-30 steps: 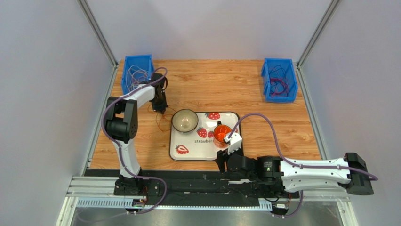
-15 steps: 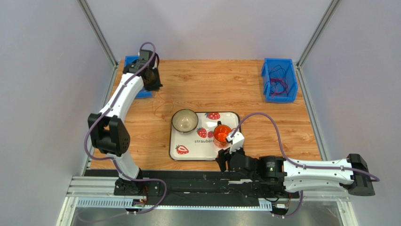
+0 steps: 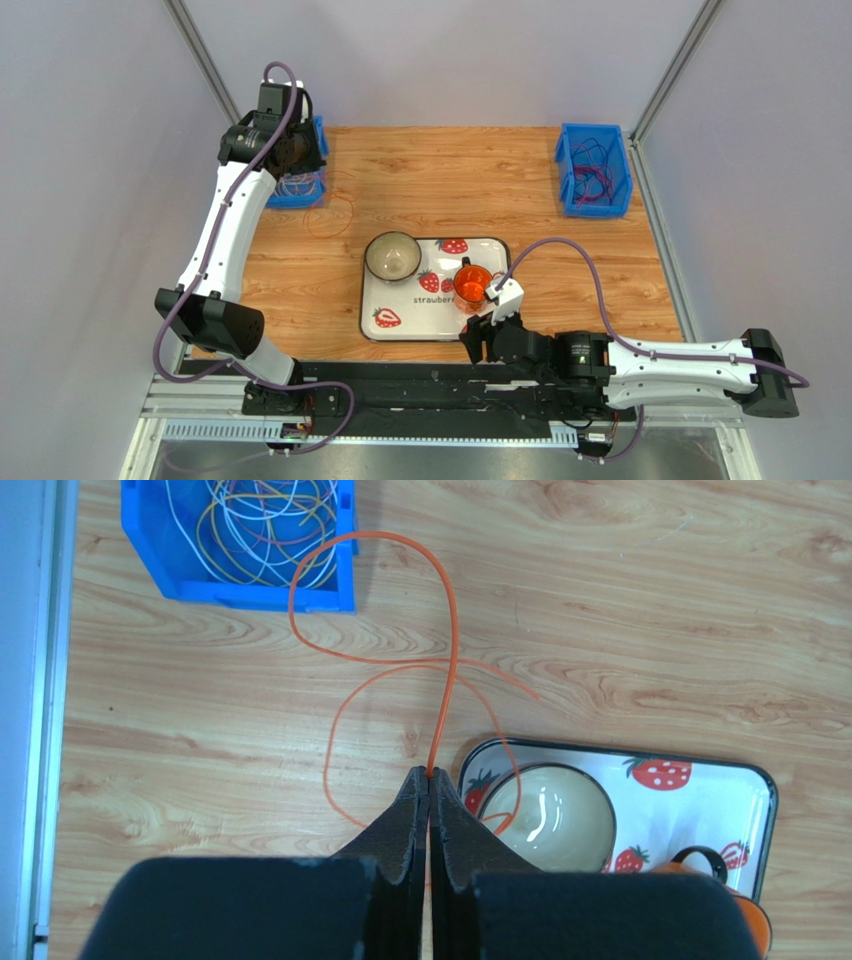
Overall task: Untangle the cables
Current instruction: Pick up the cable at the center of the board, then place the cable in the bin.
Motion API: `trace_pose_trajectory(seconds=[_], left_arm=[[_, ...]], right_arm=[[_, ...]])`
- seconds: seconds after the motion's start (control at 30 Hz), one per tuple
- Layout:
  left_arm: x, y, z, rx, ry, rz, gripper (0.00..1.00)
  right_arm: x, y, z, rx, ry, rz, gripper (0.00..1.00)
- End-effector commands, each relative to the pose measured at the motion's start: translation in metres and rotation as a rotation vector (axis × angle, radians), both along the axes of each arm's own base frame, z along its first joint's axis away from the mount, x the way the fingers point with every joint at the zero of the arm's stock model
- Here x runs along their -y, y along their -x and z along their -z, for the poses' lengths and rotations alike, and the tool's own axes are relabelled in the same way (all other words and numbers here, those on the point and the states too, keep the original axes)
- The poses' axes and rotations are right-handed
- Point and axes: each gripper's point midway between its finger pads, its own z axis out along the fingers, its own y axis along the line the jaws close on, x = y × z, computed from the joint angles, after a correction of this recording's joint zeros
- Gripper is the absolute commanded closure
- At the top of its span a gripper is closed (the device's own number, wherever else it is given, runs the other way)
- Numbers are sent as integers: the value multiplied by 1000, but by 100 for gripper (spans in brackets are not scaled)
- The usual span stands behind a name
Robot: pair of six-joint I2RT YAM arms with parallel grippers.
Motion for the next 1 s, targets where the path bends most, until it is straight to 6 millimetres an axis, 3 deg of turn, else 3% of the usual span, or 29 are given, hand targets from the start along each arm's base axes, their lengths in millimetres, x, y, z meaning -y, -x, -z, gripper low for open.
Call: trace_pose_trajectory(seconds=[0.0,0.1,0.4,0.73,0.97], left_arm=[[-8,5,-10,32,-30,5,100],[-18,3,-21,89,-54,-27,100],[-45,-20,-14,78,-46,-94,100],[-75,-58,-47,202,26,-185,100],[-101,-93,-38,201,20,-224,100]], right_arm=[[2,-3,-6,11,-35,36,34],[4,-3,-4,6,-28,42,34],[10,-2,3,-1,-37,50,34],[13,-2,18,-8,-41,58,34],[19,-4,24,-3,-58,84,34]])
